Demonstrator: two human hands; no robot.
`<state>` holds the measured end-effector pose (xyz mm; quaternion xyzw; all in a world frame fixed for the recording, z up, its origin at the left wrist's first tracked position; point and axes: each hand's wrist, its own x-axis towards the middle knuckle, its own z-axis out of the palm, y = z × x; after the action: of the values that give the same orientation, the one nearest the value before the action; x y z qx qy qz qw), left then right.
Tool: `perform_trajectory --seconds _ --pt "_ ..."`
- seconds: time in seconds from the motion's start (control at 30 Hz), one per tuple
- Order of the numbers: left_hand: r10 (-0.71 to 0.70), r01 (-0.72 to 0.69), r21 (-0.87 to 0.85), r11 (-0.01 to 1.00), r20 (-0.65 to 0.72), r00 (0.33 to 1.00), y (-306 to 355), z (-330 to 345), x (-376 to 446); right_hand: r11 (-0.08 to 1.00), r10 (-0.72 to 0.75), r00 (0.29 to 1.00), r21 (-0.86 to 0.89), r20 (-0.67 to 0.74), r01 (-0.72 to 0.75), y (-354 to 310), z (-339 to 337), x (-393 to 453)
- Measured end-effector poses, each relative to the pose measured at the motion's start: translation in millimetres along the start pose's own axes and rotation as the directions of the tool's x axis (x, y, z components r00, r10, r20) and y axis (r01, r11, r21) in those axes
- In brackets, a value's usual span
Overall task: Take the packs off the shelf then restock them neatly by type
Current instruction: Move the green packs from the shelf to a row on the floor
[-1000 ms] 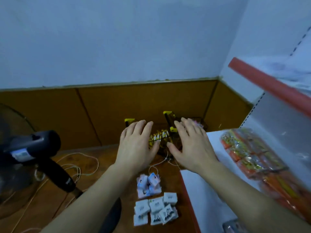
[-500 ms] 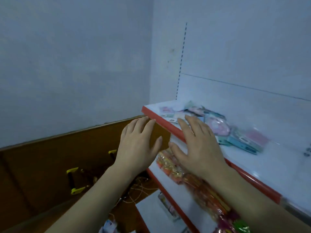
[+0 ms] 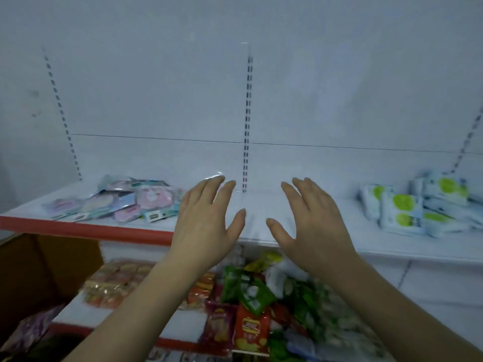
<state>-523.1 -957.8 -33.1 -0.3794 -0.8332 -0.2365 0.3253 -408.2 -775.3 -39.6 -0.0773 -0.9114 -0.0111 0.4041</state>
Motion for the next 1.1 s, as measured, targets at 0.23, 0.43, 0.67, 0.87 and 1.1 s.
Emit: perform_trajectory --seconds 0.23,0.43,0.67,0.87,1.1 --pt "0.208 -0.198 -0.231 0.953 0.016 0.978 147 55 21 0.946 0.226 0.974 -0.237 -0.002 -0.22 110 -93 -83" --pt "0.362 -0.344 -0.38 0.858 -0.026 0.932 276 97 26 0.857 0.387 0.922 -0.376 0.019 -0.352 195 -166 -153" --pt "0.349 -0.317 -0.388 0.865 0.013 0.937 351 138 34 0.828 0.451 0.891 -0.397 0.053 -0.396 271 -189 -175" --pt "0.241 -0.197 -0.325 0.925 0.1 0.965 324 175 59 0.881 0.432 0.898 -0.251 0.084 -0.4 304 -134 -136" --pt "0.271 -0.217 -0.283 0.934 0.167 0.948 283 241 113 0.867 0.484 0.857 -0.234 0.177 -0.441 325 -42 -69"
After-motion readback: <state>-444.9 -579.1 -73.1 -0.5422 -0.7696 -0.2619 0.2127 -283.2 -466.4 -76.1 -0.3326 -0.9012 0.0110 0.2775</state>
